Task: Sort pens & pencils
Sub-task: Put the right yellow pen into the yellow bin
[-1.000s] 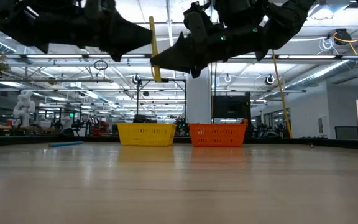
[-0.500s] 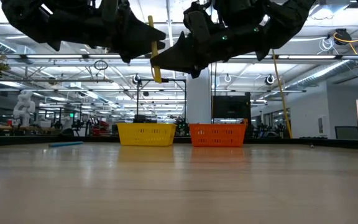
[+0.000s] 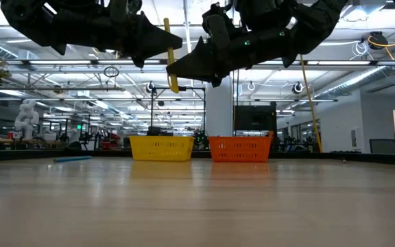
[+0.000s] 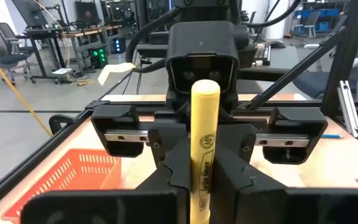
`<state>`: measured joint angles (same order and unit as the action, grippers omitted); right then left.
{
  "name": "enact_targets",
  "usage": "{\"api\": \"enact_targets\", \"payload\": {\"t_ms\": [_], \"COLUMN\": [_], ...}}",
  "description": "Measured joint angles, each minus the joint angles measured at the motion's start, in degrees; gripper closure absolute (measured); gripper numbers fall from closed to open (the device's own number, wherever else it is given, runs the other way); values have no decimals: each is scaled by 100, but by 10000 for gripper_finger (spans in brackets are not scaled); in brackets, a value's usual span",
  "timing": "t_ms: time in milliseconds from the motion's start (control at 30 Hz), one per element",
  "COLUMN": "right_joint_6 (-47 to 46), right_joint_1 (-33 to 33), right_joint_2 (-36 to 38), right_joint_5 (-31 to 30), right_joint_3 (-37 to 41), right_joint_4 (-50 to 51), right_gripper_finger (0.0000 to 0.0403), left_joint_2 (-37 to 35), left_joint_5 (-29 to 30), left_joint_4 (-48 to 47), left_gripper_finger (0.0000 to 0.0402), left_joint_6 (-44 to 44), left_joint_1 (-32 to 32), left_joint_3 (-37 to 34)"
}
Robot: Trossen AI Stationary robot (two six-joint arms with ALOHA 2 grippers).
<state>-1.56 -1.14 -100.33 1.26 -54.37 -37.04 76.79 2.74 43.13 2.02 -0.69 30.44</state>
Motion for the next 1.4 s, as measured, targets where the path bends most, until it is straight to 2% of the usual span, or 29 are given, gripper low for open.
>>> {"api": "enact_targets", "payload": {"t_ms": [133, 333, 500, 600, 667, 833, 1000, 1200, 1400], "right_joint_6": [-55, -111, -91, -50, 38, 406, 567, 523, 397], "right_joint_1": [-9, 2, 8, 6, 41, 214, 250, 201, 196], "right_joint_2": [0, 98, 518, 780, 969, 1422, 1951, 2451, 2794], "right_joint_5": [1, -16, 31, 20, -9, -562, -1019, -1021, -1021], "right_joint_3": [0, 0, 0, 0, 48, 654, 1682, 2693, 3090], "right_joint_4": [45, 189, 1042, 1450, 1545, 821, -760, -1902, -2402], "right_gripper_finger": [367, 275, 193, 160, 148, 143, 151, 153, 153], "left_joint_2": [0, -185, -962, -1564, -1926, -2800, -3315, -3333, -3331], "left_joint_5": [92, 289, 700, 807, 818, 862, 911, 612, 624], "left_joint_4": [-4, -338, -1352, -1962, -1974, -1661, -1561, -1602, -1632], "left_gripper_finger": [365, 370, 370, 370, 370, 370, 370, 370, 370], "left_joint_6": [-43, 91, 201, 203, 219, 90, 84, 97, 44], "left_joint_1": [-2, -3, -15, 5, 31, 37, 31, 18, -84], "left_joint_3": [0, 0, -2, -69, -234, -812, -1173, -1180, -1180]}}
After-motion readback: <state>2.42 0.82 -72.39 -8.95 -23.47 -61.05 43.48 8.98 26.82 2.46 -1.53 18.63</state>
